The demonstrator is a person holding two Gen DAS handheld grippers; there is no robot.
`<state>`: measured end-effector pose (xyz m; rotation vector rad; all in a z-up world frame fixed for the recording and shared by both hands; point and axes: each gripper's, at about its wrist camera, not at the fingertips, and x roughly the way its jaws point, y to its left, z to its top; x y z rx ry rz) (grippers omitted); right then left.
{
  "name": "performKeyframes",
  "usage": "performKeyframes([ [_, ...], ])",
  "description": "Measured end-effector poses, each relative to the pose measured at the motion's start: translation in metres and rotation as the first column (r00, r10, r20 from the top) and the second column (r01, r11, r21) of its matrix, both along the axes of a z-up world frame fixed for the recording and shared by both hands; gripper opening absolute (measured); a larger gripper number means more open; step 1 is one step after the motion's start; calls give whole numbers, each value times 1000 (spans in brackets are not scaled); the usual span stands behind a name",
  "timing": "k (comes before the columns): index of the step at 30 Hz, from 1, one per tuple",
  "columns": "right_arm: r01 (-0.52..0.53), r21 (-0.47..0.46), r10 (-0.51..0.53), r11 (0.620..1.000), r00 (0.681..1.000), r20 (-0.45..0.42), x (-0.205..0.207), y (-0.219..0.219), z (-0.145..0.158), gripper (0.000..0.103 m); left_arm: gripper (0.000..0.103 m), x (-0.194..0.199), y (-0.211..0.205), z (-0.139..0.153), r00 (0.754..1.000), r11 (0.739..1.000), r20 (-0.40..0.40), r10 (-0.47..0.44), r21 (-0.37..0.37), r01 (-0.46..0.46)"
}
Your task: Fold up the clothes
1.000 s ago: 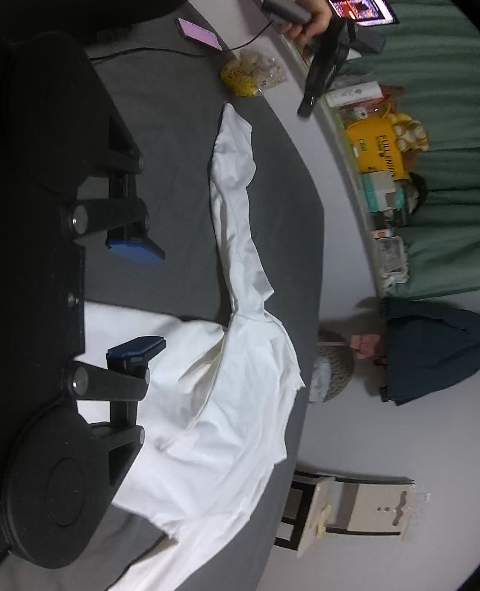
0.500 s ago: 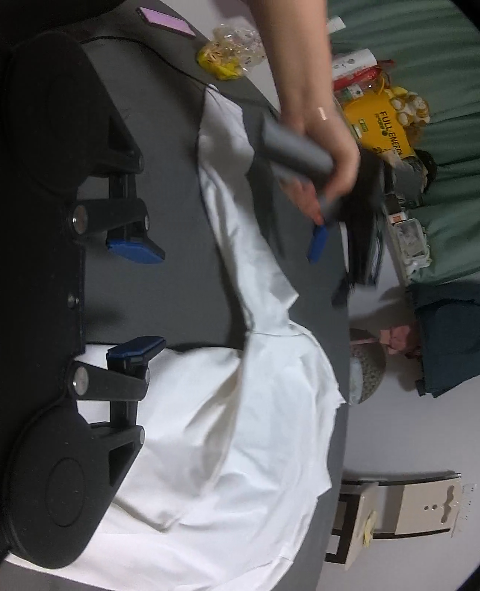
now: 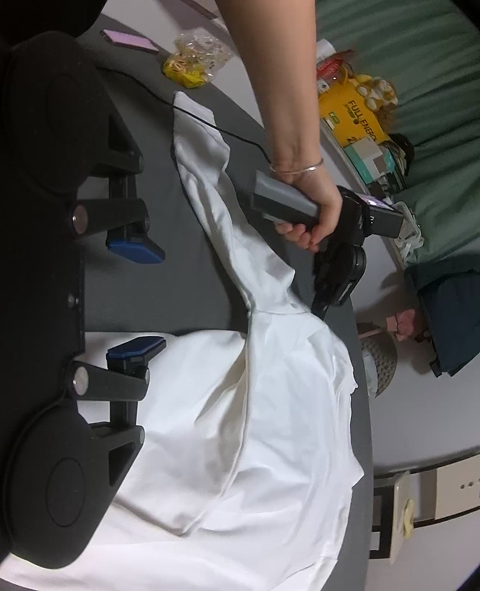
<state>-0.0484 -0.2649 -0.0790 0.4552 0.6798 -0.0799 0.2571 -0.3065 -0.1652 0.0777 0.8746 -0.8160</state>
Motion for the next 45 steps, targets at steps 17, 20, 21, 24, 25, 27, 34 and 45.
performKeyframes([
  [17, 176, -472, -246, 864, 965, -91, -24, -1, 11, 74, 6, 50, -23, 14, 992, 946, 64, 106, 299, -120],
  [20, 180, -385, -257, 905, 953, -158, -29, -12, 10, 67, 6, 33, 22, 25, 994, 959, 50, 97, 263, -107],
  [21, 186, -341, -252, 921, 955, -158, -31, -13, 13, 67, 6, 20, 38, 29, 995, 968, 44, 93, 228, -100],
  [24, 211, -295, -266, 932, 950, -161, -30, -9, 16, 66, 6, -20, 85, 42, 997, 990, 27, 78, 118, -81],
  [25, 220, -322, -285, 921, 943, -170, -28, -5, 14, 66, 6, -34, 100, 46, 997, 994, 21, 73, 81, -74],
  [27, 224, -385, -314, 895, 930, -189, -23, 5, 8, 65, 7, -78, 115, 54, 999, 998, 38, 37, 41, -39],
  [34, 86, -581, -251, 809, 945, -210, -34, 79, 5, 62, 7, -191, 116, 38, 971, 989, 225, -84, 139, 54],
  [45, -38, -618, -153, 785, 955, -253, -39, 118, -5, 57, 85, -274, 77, -13, 668, 838, 635, -388, 545, -31],
])
